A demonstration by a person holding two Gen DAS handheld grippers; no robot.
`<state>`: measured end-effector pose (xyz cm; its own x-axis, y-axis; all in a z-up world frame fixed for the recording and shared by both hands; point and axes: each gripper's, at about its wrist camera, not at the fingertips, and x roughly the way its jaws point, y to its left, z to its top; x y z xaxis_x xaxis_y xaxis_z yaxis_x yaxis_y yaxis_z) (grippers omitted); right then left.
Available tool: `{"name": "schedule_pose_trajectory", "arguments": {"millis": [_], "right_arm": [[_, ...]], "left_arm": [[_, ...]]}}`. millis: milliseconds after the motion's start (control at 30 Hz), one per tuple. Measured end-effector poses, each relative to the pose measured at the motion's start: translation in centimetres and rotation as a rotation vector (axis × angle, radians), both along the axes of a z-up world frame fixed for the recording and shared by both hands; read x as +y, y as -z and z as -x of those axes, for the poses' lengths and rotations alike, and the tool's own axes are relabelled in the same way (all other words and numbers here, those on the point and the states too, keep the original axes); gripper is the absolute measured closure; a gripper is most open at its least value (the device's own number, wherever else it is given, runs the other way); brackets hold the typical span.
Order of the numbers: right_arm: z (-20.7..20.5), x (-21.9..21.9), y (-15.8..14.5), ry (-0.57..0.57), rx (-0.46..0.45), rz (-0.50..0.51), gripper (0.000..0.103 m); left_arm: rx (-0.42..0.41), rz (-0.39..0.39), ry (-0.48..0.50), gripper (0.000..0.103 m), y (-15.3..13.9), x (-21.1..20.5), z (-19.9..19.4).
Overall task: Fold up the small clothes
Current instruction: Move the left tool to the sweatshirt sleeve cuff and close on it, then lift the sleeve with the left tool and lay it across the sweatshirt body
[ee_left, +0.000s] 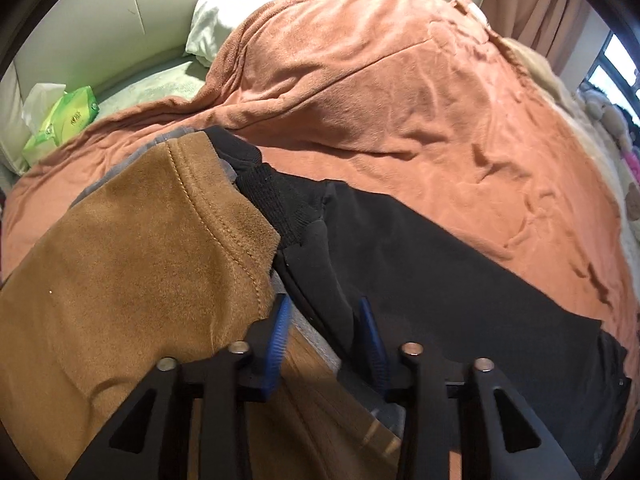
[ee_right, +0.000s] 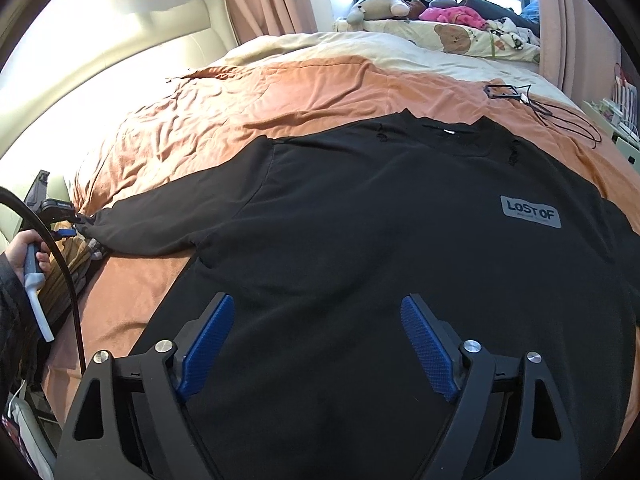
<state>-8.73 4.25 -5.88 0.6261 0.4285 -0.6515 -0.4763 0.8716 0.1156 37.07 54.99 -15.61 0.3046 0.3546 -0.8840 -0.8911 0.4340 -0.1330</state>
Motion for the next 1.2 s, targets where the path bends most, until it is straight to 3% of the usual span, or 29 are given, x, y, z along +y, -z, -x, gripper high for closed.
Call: {"name": "schedule_pose_trajectory", "arguments": {"millis": [67,233,400,700,967,1200], "right_arm": [[-0.2,0.0,0.1,0.004,0.010,-0.006,0.025],[-0.5,-0.5,0.3,0.036,0.023,-0.003,0.032],[-0.1,-1.2,-0.2,0.053,0.021,-0.024,0.033],[1.1,-4.1,-1.2,0.102,-0.003,-0.060,0.033],[2.2,-7.1,-2.3,0.158,-0.012,-0.091,0.033],[3.7,-9.8,-3.2,0.204,-0.030,-0.103,0.033]], "left_arm": [[-0.001,0.003,-0.010,0.094,0.2,0.2,0.0],[-0.099,-0.030,0.061,0.096,-2.1,-1.2,-0.1],[-0.191,-0.047,0.122,0.096,-5.9,-3.1,-0.6],[-0.394,-0.092,0.325,0.098,-15.0,-9.8,-4.4],[-0.507,-0.118,0.460,0.098,-21.7,-16.0,-8.1],[-0.562,-0.106,0.564,0.098,-24.8,-21.5,-11.3]]}}
